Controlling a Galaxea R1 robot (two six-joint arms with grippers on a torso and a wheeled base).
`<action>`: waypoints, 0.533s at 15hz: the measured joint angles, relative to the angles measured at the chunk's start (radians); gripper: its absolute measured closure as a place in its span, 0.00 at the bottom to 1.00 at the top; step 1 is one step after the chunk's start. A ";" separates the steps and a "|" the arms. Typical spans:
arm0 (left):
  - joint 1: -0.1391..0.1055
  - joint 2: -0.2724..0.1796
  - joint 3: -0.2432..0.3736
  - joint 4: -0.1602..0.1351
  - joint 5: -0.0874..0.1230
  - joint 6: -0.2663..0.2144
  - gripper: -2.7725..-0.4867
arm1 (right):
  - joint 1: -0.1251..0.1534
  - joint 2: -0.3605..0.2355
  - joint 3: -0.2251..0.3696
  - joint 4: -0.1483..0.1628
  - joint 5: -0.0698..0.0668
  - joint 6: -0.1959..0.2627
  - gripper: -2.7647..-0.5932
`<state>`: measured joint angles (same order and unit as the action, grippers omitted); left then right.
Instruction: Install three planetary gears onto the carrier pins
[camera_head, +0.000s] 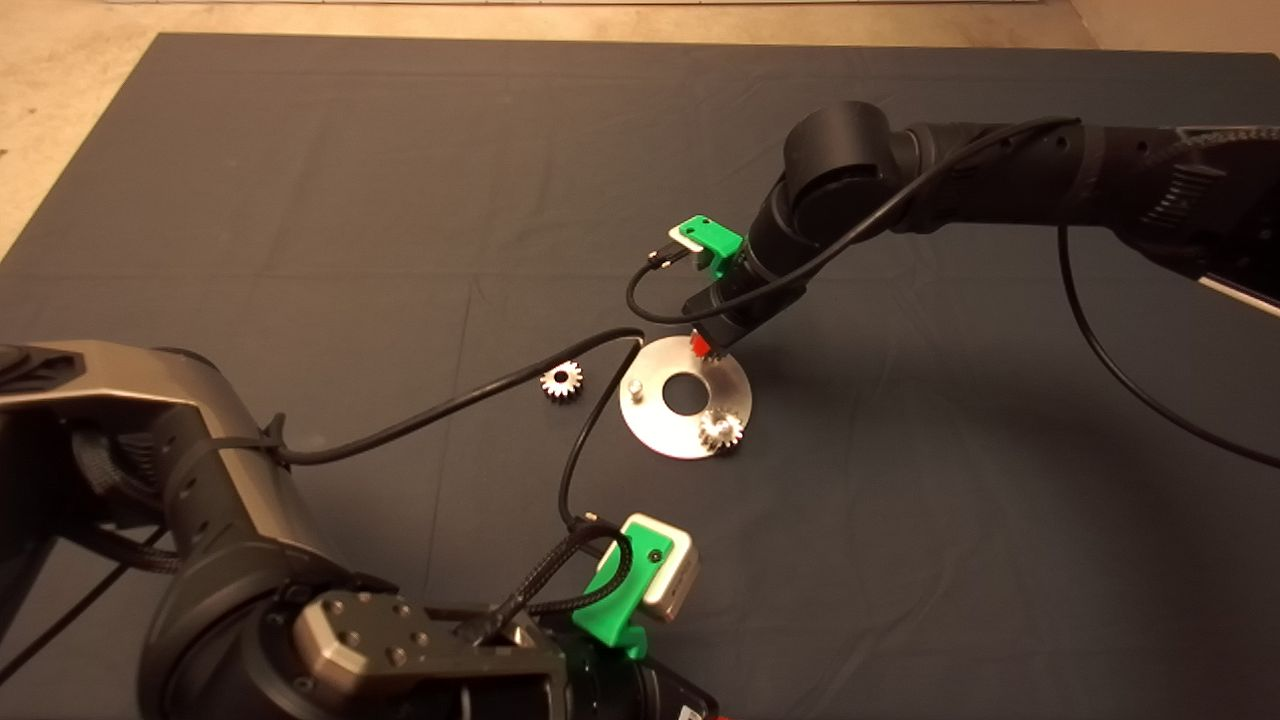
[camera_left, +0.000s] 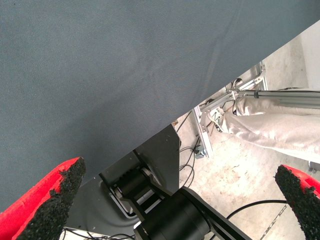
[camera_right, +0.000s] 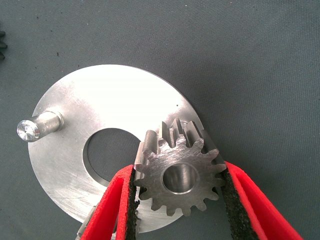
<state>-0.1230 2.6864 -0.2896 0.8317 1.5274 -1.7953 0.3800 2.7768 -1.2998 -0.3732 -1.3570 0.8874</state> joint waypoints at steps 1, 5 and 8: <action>0.000 0.000 0.000 0.000 0.000 0.000 0.01 | 0.000 0.000 0.000 0.000 0.000 -0.001 0.82; 0.000 0.000 0.000 0.000 0.000 0.000 0.01 | -0.001 0.000 0.000 0.000 -0.001 -0.006 0.82; 0.000 0.000 0.000 0.000 0.000 0.000 0.01 | -0.001 0.000 0.000 -0.001 -0.001 -0.012 0.82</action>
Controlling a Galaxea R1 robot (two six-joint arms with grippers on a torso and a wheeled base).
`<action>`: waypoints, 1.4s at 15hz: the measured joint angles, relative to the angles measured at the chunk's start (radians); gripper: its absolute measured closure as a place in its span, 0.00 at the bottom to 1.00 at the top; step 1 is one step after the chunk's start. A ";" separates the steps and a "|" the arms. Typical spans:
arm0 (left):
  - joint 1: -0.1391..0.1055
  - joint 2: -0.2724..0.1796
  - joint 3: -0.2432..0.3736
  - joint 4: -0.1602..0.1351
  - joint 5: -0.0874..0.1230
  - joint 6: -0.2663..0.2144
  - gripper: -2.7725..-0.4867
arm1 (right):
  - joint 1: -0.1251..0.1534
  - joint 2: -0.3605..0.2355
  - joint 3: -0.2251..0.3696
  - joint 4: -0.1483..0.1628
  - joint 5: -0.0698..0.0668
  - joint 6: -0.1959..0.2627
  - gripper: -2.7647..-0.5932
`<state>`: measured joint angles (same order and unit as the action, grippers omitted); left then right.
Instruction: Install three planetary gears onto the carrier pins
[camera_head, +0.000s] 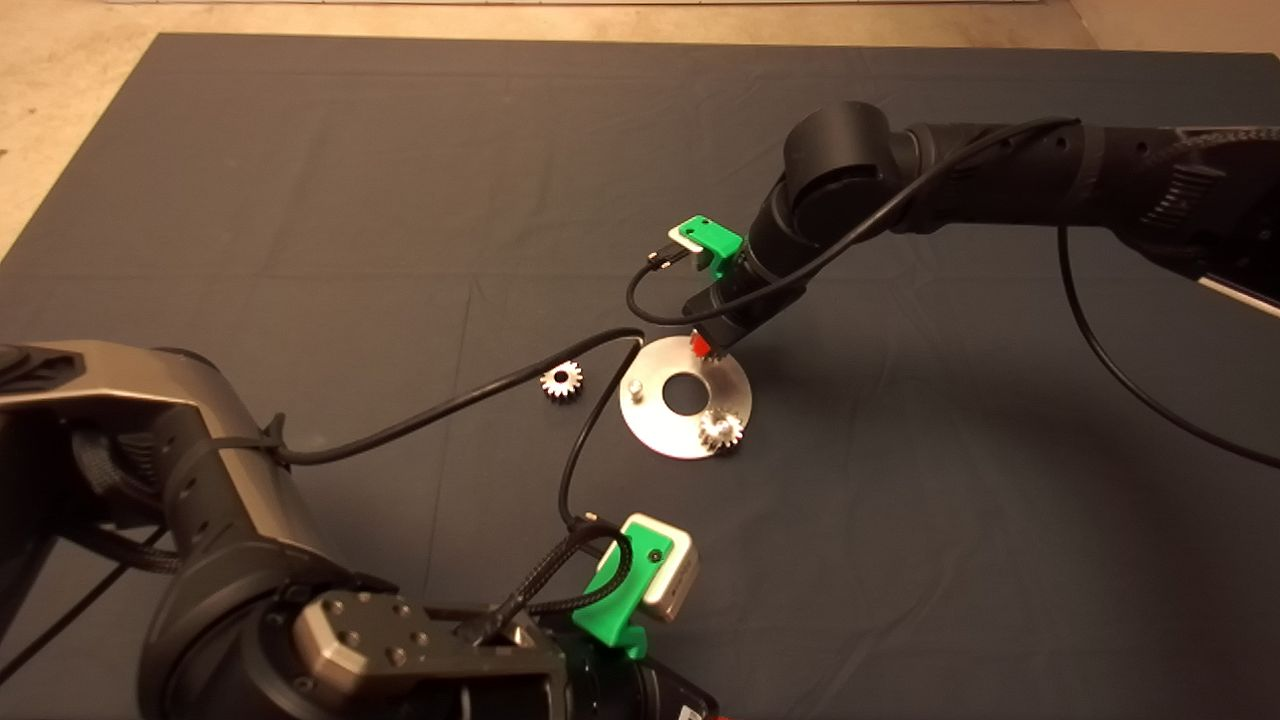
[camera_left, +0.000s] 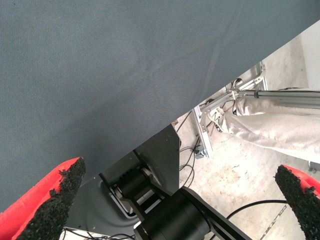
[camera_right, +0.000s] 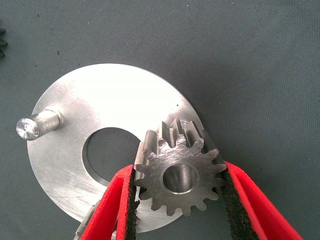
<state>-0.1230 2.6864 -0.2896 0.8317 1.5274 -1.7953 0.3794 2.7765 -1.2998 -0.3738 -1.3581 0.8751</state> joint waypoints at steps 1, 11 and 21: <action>0.000 0.000 0.000 0.000 0.000 0.000 0.01 | 0.000 0.000 0.000 0.000 0.000 -0.007 0.82; 0.000 0.000 0.000 0.000 0.000 0.000 0.01 | -0.002 0.000 0.003 -0.003 -0.002 -0.008 0.82; 0.000 0.000 0.000 0.000 0.000 0.000 0.01 | -0.005 0.000 0.005 -0.019 -0.003 -0.011 0.82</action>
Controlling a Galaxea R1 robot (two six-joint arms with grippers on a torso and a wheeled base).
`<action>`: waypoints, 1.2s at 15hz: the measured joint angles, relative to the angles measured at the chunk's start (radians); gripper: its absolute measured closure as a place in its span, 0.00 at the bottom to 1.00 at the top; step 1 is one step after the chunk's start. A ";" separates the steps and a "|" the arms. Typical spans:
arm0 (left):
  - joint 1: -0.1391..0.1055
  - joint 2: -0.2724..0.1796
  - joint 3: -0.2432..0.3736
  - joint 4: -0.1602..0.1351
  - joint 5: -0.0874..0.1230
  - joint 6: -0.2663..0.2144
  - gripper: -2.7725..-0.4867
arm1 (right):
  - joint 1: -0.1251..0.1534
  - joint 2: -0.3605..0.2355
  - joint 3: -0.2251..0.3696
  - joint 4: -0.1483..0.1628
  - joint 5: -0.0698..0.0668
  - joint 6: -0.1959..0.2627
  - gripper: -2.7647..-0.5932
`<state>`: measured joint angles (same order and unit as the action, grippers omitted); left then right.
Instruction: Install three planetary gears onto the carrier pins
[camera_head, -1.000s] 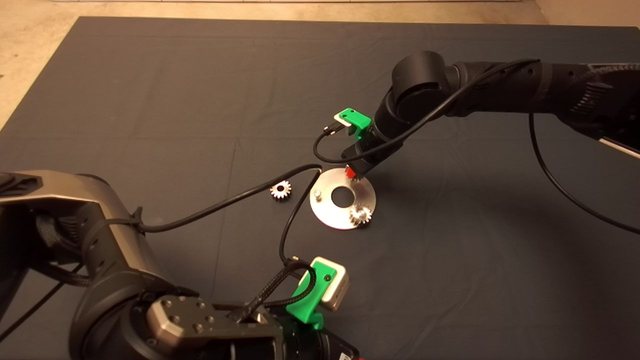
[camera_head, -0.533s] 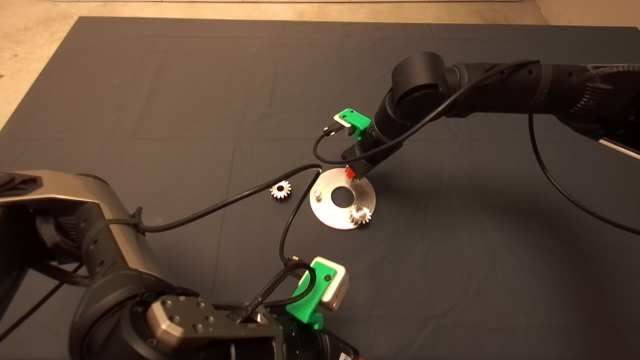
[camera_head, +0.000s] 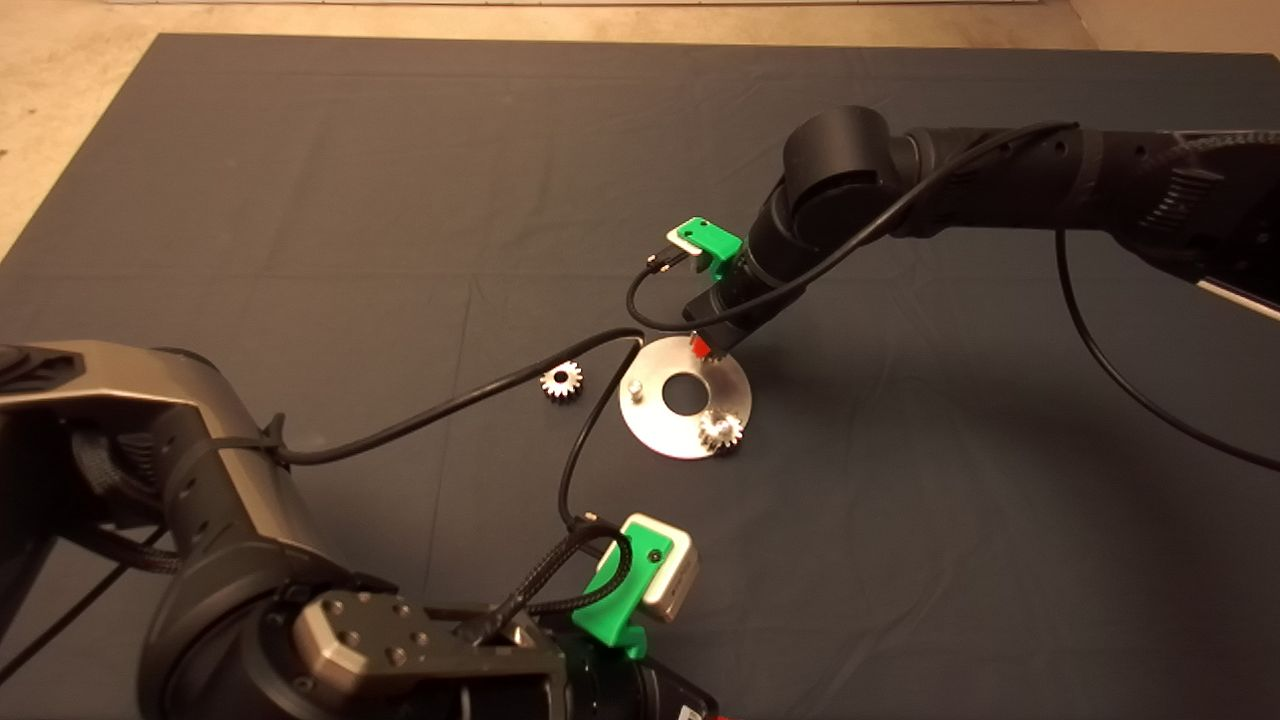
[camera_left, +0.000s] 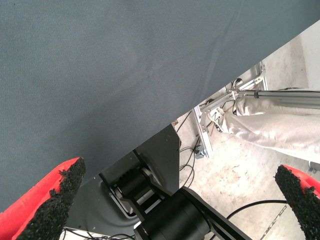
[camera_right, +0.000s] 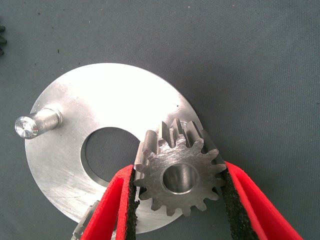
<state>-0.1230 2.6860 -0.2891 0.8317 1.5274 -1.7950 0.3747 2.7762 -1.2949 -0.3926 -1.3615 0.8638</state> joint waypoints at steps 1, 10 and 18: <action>0.000 0.000 0.000 0.000 0.000 0.000 0.01 | 0.000 0.000 -0.004 0.000 0.001 -0.004 0.82; 0.000 -0.002 0.003 -0.001 0.002 0.000 0.01 | -0.020 0.006 -0.032 -0.016 0.012 -0.014 0.82; 0.000 -0.002 0.003 -0.001 0.002 0.000 0.01 | -0.020 0.008 -0.035 -0.016 0.011 -0.015 0.81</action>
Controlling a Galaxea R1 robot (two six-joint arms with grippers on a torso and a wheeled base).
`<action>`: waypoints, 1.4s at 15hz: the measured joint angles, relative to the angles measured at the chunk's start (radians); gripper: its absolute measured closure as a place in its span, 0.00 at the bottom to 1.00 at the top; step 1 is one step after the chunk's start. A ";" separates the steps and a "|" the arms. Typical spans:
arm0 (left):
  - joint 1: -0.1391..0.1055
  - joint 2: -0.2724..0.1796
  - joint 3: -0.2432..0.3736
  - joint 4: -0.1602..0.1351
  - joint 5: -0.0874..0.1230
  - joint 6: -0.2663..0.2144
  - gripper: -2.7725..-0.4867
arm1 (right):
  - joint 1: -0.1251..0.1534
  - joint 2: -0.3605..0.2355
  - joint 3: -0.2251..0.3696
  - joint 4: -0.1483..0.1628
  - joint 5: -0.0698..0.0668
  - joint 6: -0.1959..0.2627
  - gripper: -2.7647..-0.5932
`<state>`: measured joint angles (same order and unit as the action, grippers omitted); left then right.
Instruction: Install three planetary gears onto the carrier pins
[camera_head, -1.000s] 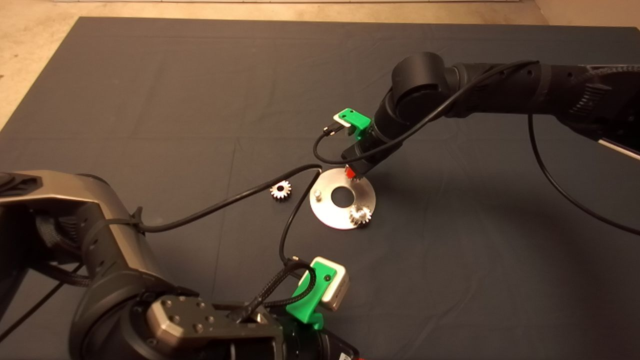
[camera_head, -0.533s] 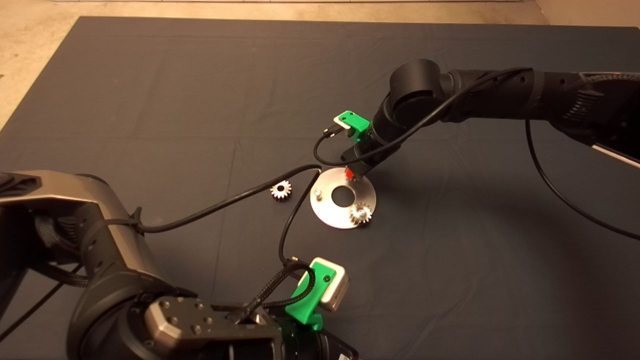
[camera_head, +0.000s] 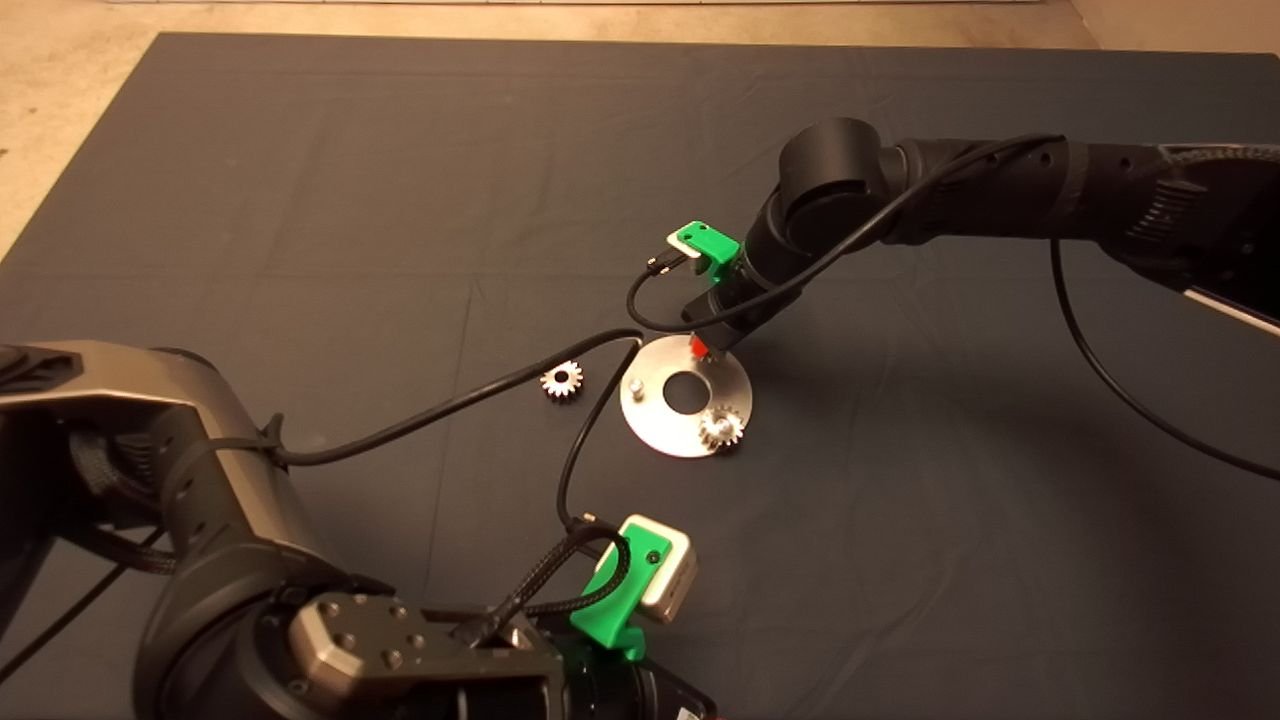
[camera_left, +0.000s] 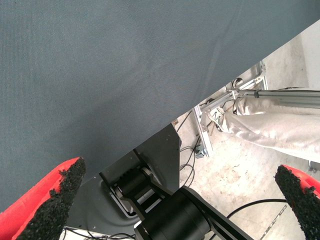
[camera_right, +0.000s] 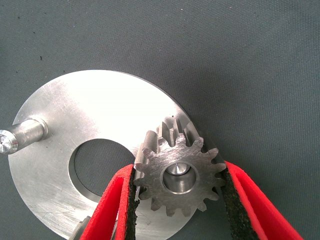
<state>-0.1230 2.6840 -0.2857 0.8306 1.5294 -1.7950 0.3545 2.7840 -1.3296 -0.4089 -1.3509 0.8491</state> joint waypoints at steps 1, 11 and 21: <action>0.000 0.000 0.000 0.000 0.000 0.000 0.01 | 0.000 0.002 -0.003 0.000 -0.003 0.000 0.81; 0.000 0.000 0.000 0.000 0.000 0.000 0.01 | 0.000 0.003 -0.008 0.001 -0.008 -0.004 0.77; -0.015 0.000 0.000 0.000 0.000 0.000 0.01 | -0.007 0.006 -0.030 0.001 -0.016 -0.027 0.54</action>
<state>-0.1384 2.6840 -0.2857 0.8306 1.5291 -1.7949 0.3472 2.7898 -1.3595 -0.4079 -1.3668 0.8226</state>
